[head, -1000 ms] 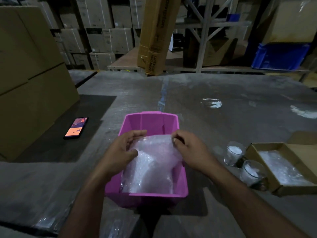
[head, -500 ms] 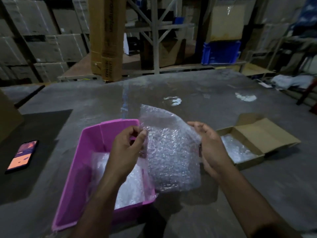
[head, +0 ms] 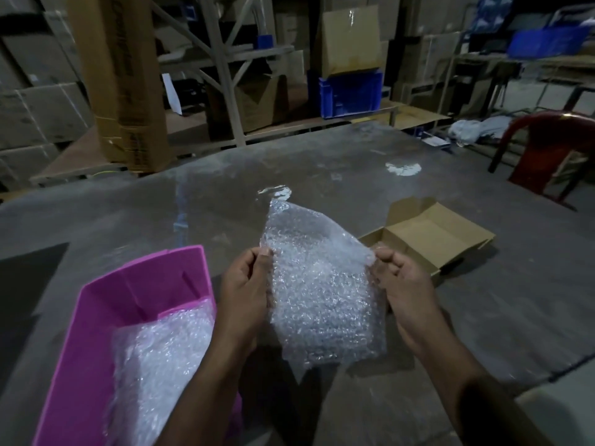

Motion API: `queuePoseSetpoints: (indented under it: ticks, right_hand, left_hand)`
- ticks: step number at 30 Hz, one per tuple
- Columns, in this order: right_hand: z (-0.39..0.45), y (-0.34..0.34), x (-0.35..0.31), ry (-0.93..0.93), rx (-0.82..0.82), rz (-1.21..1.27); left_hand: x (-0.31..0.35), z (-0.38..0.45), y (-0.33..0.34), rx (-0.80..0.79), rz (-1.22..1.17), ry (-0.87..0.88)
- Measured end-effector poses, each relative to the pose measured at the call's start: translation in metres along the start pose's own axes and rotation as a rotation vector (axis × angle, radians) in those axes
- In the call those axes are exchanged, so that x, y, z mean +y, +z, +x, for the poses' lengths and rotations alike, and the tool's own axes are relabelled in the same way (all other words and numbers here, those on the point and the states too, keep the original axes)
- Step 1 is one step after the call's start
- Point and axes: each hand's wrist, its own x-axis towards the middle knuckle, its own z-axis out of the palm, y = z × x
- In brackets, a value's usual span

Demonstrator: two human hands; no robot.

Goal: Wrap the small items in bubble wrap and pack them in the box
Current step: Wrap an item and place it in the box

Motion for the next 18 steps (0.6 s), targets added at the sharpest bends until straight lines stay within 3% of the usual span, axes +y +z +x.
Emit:
queuePoseSetpoints:
  ticks: [5,12,15,18]
  right_hand:
    - [0.017,-0.017,0.002,0.004,0.095,0.009]
    - [0.028,-0.041,-0.015,0.065,0.089,0.151]
    - [0.027,-0.052,-0.015,0.045,0.08,0.163]
    - [0.031,-0.062,-0.017,0.044,0.055,0.168]
  left_hand:
    - [-0.006,0.004,0.013,-0.053,0.032,0.018]
    - [-0.027,0.013,0.041,-0.18,0.131,-0.031]
    - [-0.034,0.015,0.057,-0.182,0.285,0.09]
    - [-0.024,0.011,0.075,-0.174,0.357,0.324]
